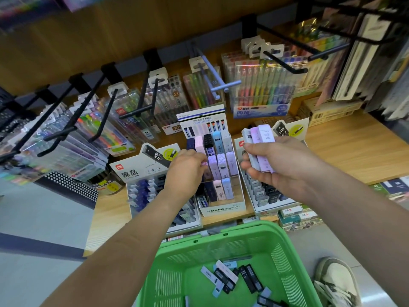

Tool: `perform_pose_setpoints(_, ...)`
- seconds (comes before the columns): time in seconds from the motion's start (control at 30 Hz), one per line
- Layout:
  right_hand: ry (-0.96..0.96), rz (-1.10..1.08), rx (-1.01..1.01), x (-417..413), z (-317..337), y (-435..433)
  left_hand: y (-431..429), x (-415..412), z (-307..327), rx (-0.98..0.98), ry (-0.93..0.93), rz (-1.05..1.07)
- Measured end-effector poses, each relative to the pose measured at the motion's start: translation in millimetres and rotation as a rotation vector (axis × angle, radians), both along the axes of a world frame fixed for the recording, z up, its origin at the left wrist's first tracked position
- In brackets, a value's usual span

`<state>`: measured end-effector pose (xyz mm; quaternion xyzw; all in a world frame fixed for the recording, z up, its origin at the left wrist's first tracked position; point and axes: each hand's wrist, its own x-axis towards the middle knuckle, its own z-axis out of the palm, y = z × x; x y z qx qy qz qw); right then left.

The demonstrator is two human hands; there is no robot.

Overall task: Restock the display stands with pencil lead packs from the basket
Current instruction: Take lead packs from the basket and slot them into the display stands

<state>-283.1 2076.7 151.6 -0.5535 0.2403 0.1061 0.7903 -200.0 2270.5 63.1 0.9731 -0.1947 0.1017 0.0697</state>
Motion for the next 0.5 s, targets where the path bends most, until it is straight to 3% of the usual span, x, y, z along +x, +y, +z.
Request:
perform_pose_setpoints(0.27,0.039,0.031,0.086,-0.9,2.1,-1.8,-8.4,-7.9,6.7,-0.051,-0.048,0.066)
perform_pose_setpoints(0.33,0.039,0.077,0.092,-1.3,1.5,-1.1,-11.8,-15.3,21.2,-0.297,0.047,0.113)
perform_pose_setpoints(0.43,0.024,0.129,0.047,-1.9,1.4,1.2,-17.8,-32.5,55.0,-1.004,0.459,0.115)
perform_pose_setpoints(0.5,0.005,0.172,0.025,-2.2,2.1,3.3,-19.1,-42.0,72.4,-1.163,0.602,0.006)
